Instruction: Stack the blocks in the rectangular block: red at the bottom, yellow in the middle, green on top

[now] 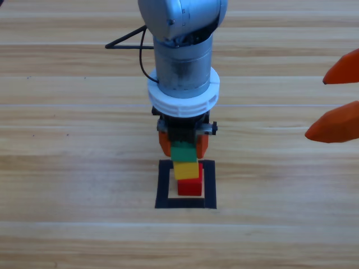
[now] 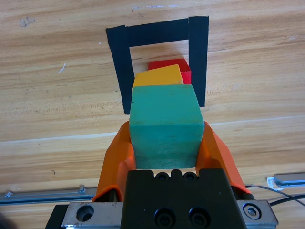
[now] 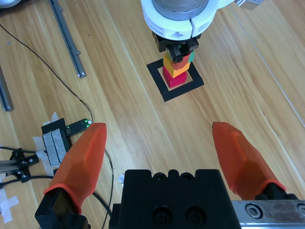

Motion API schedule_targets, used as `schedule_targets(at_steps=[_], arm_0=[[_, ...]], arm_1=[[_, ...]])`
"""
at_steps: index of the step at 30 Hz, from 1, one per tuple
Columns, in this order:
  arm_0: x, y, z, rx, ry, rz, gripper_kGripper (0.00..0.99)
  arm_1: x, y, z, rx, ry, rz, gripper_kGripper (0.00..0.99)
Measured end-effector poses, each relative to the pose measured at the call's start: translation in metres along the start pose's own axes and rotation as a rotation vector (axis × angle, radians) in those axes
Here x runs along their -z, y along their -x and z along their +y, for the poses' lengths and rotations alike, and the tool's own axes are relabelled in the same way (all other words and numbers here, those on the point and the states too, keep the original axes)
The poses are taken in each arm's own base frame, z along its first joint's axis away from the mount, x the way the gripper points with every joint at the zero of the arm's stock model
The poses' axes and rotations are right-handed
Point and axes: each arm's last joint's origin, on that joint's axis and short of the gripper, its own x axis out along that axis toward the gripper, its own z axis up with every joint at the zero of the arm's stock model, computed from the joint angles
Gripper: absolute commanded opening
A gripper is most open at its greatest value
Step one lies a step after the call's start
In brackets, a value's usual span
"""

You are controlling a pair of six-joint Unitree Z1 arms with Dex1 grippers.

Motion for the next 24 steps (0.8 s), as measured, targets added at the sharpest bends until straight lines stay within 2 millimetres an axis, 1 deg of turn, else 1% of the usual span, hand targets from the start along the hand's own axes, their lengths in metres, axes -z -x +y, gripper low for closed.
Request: schedule_targets(at_steps=[16,17,18,19,20,24], arm_0=[[-0.0003,-0.0001,-0.0003,0.001,-0.005,-0.001,0.000],[-0.0003,-0.0001,-0.0003,0.001,-0.005,-0.001,0.167],[-0.0003,-0.0001,-0.0003,0.001,-0.007,-0.001,0.580],[-0.0003,-0.0001,-0.0003,0.001,-0.010,-0.001,0.920],[-0.0003,-0.0001,-0.0003,0.001,-0.012,-0.001,0.982],[-0.0003,0.0000,-0.0003,0.001,-0.023,-0.001,0.990]], arm_1=[[0.0001,0.0000,0.0000,0.000,0.000,0.001,0.979],[0.0001,0.0000,0.0000,0.000,0.000,0.001,0.979],[0.0001,0.0000,0.0000,0.000,0.000,0.001,0.979],[0.0001,0.0000,0.0000,0.000,0.000,0.001,0.979],[0.0001,0.0000,0.0000,0.000,0.000,0.001,0.979],[0.0001,0.0000,0.0000,0.000,0.000,0.001,0.979]])
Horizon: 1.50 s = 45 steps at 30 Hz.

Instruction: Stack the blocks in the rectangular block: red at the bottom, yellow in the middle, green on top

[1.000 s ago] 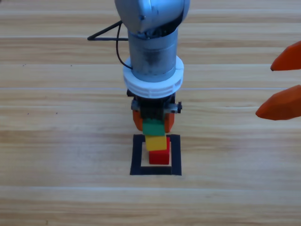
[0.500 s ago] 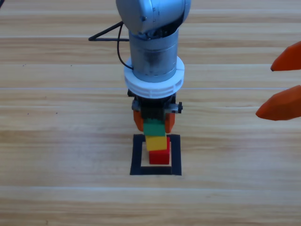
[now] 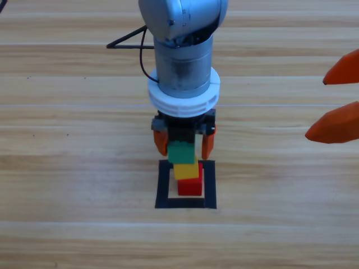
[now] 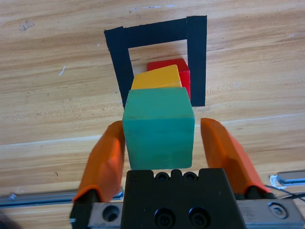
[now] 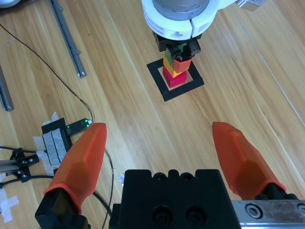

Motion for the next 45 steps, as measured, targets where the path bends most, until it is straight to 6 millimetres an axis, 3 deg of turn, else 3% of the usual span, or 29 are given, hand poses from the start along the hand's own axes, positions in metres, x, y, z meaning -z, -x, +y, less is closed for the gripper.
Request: schedule_targets(at_steps=[14,19,25,30,34,41,45], arm_0=[[0.001,0.002,0.000,0.006,-0.012,0.001,0.990],[0.003,0.014,0.004,-0.013,-0.024,-0.060,0.990],[0.019,0.063,-0.003,-0.048,-0.055,-0.314,0.990],[0.028,0.071,-0.011,-0.079,-0.143,-0.398,0.990],[0.031,0.096,-0.005,-0.041,-0.248,-0.472,0.990],[0.050,0.162,0.035,0.028,-0.323,-0.581,0.990],[0.061,0.183,0.072,0.048,-0.347,-0.580,0.990]], arm_1=[[0.000,0.000,0.000,0.000,0.000,0.000,0.979],[0.000,0.000,0.000,0.000,0.000,0.001,0.979],[0.001,0.000,0.000,-0.001,-0.002,0.007,0.979],[0.000,0.001,0.000,-0.001,-0.001,0.003,0.979],[-0.001,0.001,0.000,0.000,0.000,0.001,0.979],[-0.004,0.001,0.000,0.001,0.002,-0.003,0.979],[-0.004,0.001,0.000,0.001,0.003,-0.003,0.979]])
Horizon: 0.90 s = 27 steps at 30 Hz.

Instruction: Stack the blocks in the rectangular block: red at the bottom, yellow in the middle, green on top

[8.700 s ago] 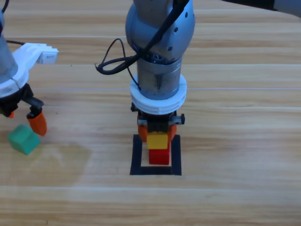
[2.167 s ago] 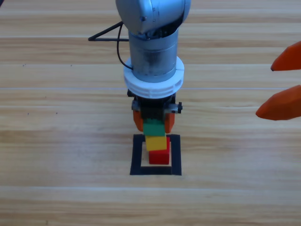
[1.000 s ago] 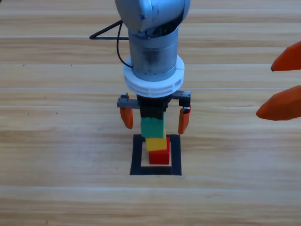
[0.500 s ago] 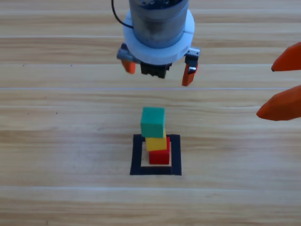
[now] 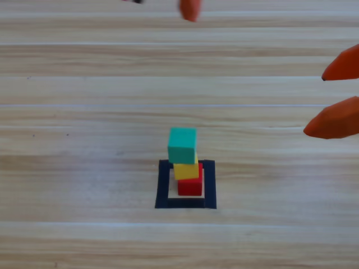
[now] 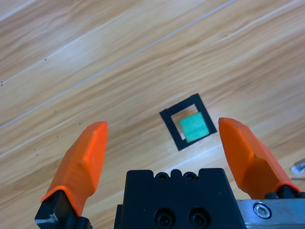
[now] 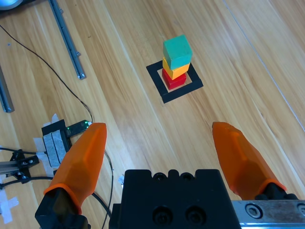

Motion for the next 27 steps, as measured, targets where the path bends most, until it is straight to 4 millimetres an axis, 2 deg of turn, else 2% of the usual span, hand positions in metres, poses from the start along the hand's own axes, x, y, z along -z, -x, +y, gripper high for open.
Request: schedule_targets(at_steps=[4,8,13,23,27], arm_0=[[0.032,0.014,0.026,0.079,-0.026,-0.011,0.990],[0.056,0.028,0.039,0.127,-0.039,-0.053,0.990],[0.062,0.038,0.045,0.147,-0.032,-0.082,0.990],[0.071,0.021,0.043,0.145,-0.040,-0.053,0.990],[0.073,0.020,0.043,0.146,-0.042,-0.049,0.990]], arm_1=[[0.000,0.000,0.000,0.000,0.001,-0.001,0.979],[0.000,0.000,0.000,-0.001,0.001,0.003,0.979],[0.000,0.000,0.000,-0.001,0.000,0.005,0.979],[0.000,0.000,0.000,-0.001,0.000,0.005,0.979],[0.000,0.000,0.000,-0.001,0.000,0.005,0.979]])
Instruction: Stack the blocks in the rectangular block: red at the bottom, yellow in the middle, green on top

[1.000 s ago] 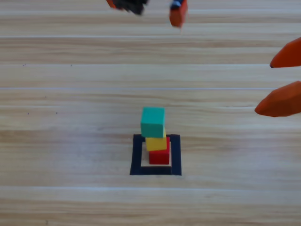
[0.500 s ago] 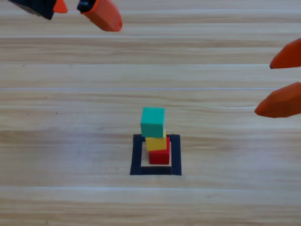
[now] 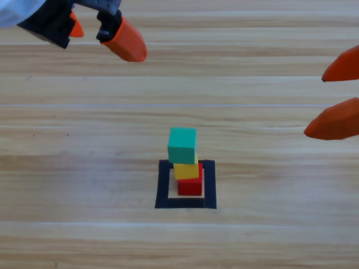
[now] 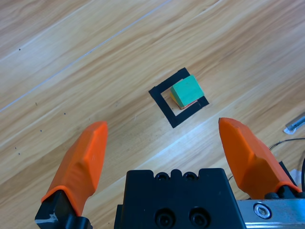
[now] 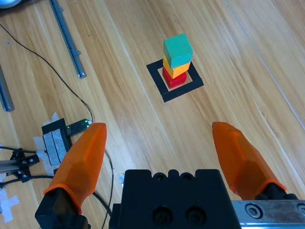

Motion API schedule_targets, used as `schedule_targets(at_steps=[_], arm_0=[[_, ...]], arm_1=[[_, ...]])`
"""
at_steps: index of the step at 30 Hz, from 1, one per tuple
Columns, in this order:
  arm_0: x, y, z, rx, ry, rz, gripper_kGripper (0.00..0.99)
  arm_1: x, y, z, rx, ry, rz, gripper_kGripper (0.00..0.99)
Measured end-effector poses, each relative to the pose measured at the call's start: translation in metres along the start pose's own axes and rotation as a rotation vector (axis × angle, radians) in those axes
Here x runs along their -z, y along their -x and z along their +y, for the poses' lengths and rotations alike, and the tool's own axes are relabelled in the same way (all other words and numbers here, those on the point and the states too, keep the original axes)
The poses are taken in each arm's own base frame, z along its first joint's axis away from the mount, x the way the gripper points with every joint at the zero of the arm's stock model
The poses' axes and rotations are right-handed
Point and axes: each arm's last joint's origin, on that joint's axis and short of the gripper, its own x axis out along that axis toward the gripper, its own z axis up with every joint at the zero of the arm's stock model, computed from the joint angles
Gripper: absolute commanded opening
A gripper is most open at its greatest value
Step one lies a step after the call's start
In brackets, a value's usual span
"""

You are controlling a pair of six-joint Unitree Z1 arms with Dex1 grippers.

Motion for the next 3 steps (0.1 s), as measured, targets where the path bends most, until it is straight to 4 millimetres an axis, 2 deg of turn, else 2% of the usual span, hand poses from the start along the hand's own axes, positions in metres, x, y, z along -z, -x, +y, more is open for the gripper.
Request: schedule_targets(at_steps=[3], arm_0=[[0.0005,0.0034,0.0008,0.005,0.002,-0.007,0.990]], arm_1=[[0.0000,0.0000,0.0000,0.000,0.000,0.000,0.979]])
